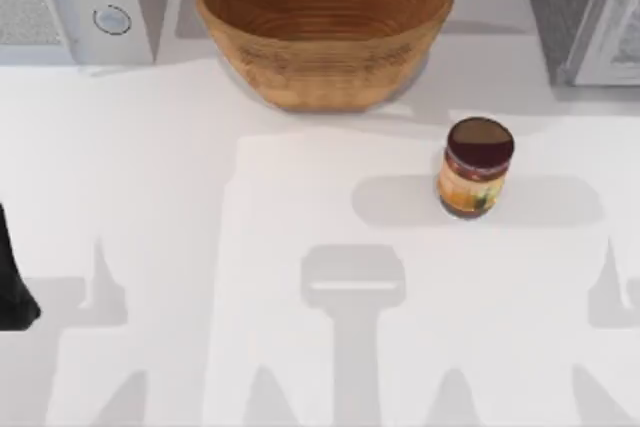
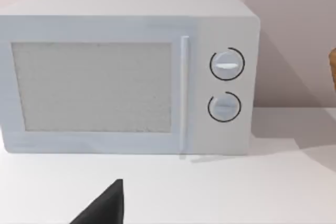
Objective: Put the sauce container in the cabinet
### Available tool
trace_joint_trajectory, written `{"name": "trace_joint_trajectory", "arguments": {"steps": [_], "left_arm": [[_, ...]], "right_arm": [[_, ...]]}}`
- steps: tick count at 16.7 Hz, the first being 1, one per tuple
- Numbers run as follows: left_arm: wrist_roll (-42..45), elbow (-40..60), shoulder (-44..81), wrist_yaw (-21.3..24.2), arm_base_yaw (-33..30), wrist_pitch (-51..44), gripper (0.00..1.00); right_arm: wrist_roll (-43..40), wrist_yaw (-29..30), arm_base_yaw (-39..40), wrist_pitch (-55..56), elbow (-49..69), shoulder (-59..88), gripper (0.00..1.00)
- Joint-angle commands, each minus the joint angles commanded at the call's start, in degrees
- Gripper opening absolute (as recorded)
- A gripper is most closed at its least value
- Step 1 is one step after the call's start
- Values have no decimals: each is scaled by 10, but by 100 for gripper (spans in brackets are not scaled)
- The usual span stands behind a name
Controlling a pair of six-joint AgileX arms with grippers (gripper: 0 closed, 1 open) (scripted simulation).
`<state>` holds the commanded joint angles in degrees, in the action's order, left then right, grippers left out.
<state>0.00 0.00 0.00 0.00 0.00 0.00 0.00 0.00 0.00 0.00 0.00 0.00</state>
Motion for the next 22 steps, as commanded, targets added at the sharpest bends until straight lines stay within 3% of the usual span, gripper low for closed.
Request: {"name": "trace_joint_trajectory", "arguments": {"steps": [5, 10, 15, 22], "left_arm": [[0, 0, 0, 0, 0, 0, 100], [0, 0, 0, 0, 0, 0, 100], [0, 0, 0, 0, 0, 0, 100], [0, 0, 0, 0, 0, 0, 100]], "right_arm": [[30, -15, 2, -9, 13, 21, 100], [200, -89, 7, -57, 83, 133, 100], [500, -202, 4, -140, 204, 323, 100], [1048, -398, -6, -296, 423, 666, 100]]}}
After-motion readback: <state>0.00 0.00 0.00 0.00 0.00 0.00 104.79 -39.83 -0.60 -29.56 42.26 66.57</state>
